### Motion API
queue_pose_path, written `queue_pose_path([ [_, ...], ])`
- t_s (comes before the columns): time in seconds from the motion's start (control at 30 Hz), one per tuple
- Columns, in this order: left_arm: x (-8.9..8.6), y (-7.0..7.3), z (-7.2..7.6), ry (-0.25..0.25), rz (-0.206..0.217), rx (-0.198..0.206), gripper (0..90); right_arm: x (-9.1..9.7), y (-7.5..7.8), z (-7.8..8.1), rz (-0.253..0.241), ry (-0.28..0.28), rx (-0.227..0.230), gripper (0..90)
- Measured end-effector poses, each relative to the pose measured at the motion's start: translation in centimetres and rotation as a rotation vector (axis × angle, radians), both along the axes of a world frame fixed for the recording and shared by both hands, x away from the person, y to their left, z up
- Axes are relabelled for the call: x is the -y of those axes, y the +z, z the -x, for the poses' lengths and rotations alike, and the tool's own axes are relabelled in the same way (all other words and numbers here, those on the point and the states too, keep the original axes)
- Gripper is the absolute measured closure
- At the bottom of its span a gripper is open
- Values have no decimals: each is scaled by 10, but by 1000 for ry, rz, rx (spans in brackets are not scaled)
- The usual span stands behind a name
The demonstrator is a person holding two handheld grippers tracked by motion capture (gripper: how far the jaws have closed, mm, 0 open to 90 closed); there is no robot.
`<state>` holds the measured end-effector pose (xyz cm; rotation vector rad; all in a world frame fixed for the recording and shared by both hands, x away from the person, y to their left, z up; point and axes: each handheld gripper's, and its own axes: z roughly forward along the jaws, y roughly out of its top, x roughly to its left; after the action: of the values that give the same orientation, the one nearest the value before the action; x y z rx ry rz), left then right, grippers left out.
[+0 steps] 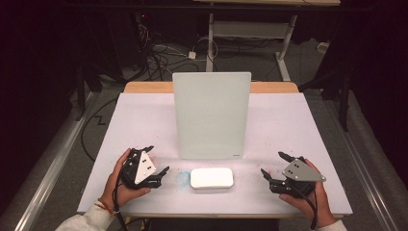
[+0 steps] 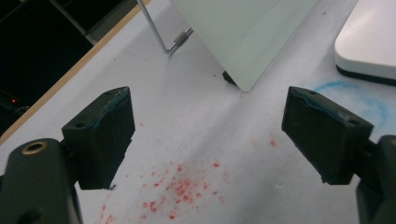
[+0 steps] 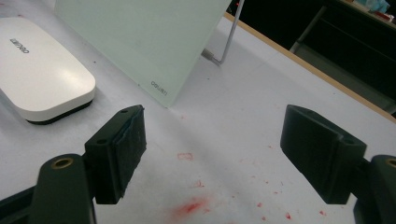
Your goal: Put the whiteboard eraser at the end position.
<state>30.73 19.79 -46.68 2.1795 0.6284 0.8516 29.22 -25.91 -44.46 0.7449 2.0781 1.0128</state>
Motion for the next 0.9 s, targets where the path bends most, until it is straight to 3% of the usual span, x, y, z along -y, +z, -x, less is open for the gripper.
queue_pose_path([
  [0.17,-8,-6,0,12,21,-35,170,3,-1,-1,-7,-11,-4,230],
  [0.43,-15,-17,2,23,14,-93,171,6,-2,-4,-11,-20,-8,228],
  [0.9,-11,-15,7,14,11,-58,170,4,-1,0,0,-20,2,225],
])
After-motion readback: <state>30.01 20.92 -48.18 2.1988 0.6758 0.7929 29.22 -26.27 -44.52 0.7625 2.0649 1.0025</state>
